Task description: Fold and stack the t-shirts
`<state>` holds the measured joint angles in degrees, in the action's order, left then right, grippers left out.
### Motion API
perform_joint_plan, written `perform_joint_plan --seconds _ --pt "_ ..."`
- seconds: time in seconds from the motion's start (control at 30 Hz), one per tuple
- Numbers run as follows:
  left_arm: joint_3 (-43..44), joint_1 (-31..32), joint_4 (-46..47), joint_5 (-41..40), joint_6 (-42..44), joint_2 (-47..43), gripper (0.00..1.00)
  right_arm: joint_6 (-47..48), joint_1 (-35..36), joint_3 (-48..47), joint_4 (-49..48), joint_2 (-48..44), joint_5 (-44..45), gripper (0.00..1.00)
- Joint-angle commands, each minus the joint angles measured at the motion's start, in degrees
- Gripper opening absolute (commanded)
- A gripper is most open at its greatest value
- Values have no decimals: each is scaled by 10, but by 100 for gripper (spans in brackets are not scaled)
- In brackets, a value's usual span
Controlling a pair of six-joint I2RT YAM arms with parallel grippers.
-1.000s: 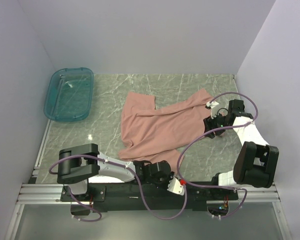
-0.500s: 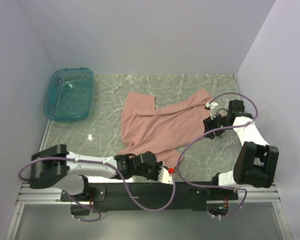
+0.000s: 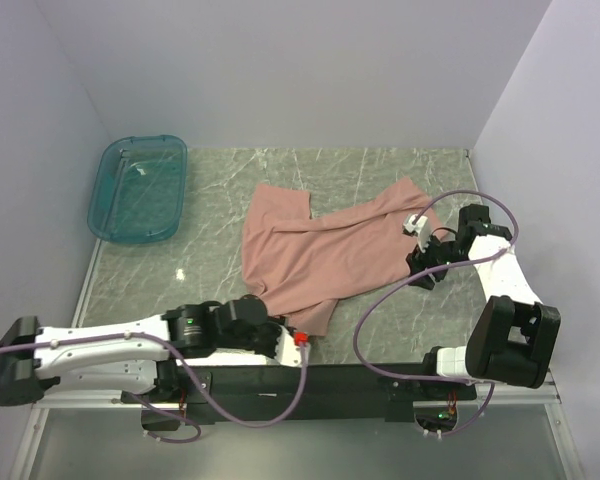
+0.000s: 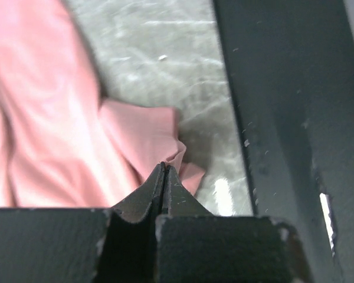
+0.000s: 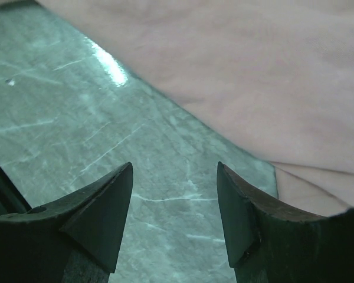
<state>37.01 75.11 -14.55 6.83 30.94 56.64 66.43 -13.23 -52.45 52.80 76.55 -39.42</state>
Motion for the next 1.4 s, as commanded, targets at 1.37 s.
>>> perform_joint_plan --seconds 1.37 --pt "-72 -37 -15 -54 15 -179 0 -33 6 -157 -85 175 203 64"
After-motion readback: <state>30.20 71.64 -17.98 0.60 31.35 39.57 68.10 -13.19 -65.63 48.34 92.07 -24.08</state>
